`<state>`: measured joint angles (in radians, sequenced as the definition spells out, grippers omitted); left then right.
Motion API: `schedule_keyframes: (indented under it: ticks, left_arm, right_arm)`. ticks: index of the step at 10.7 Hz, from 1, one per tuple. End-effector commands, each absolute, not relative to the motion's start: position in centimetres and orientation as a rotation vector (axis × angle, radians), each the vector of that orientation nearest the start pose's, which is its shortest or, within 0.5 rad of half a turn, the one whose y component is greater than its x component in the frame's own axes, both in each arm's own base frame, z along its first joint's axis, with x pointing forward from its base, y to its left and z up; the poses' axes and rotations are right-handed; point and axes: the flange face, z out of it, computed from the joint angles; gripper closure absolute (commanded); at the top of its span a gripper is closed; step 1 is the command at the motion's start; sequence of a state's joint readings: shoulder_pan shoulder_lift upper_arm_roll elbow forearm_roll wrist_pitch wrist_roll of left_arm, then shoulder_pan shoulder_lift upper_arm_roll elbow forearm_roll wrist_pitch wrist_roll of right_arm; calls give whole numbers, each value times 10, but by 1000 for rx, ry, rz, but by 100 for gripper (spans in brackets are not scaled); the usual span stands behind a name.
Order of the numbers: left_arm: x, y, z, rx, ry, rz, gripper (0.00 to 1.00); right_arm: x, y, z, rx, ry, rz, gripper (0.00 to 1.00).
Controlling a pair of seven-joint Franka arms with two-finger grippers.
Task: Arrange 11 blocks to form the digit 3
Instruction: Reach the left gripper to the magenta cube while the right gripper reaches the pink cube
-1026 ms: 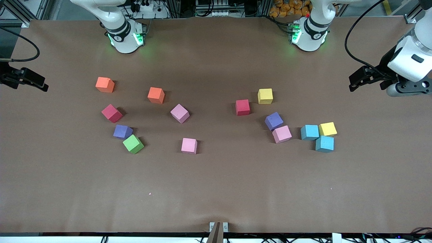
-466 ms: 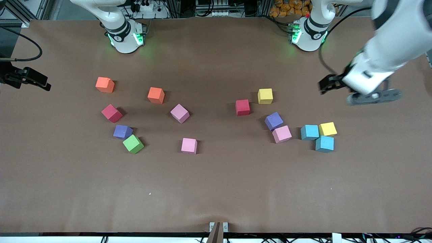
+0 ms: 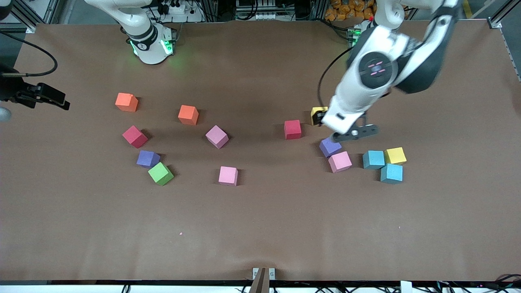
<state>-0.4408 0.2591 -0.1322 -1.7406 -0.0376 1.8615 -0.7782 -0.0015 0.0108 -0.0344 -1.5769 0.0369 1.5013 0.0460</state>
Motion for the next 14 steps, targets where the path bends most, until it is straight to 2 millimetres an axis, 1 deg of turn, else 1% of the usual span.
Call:
schedule_keyframes:
  ticks: [1, 2, 3, 4, 6, 7, 9, 10, 12, 13, 14]
  left_arm:
    - [500, -367, 371, -3075, -457, 229, 0]
    - [490, -382, 347, -3072, -460, 225, 0]
    - [480, -388, 324, -3070, -438, 240, 0]
    - [469, -393, 308, -3088, -423, 228, 0]
    - [459, -393, 283, -3100, -412, 212, 0]
    - [453, -402, 272, -3108, -385, 213, 0]
    - [452, -407, 252, -3119, -377, 206, 0]
    - [447, -414, 244, -3126, -359, 203, 0]
    - [445, -414, 223, -3117, -342, 223, 0]
    - [444, -412, 213, -3105, -340, 239, 0]
    - [443, -411, 209, -3100, -337, 248, 0]
  right_arm:
    - [551, 8, 581, -3088, 48, 118, 0]
    - [553, 26, 566, -3090, -1, 105, 0]
    - [553, 50, 543, -3094, -60, 90, 0]
    - [550, 65, 513, -3095, -99, 88, 0]
    - [545, 102, 470, -3091, -198, 41, 0]
    - [540, 119, 451, -3087, -241, 14, 0]
    - [529, 154, 416, -3073, -340, 4, 0]
    - [518, 176, 395, -3063, -408, 24, 0]
    - [491, 219, 358, -3049, -562, 54, 0]
    - [483, 241, 343, -3031, -626, 63, 0]
    - [480, 256, 330, -3009, -663, 38, 0]
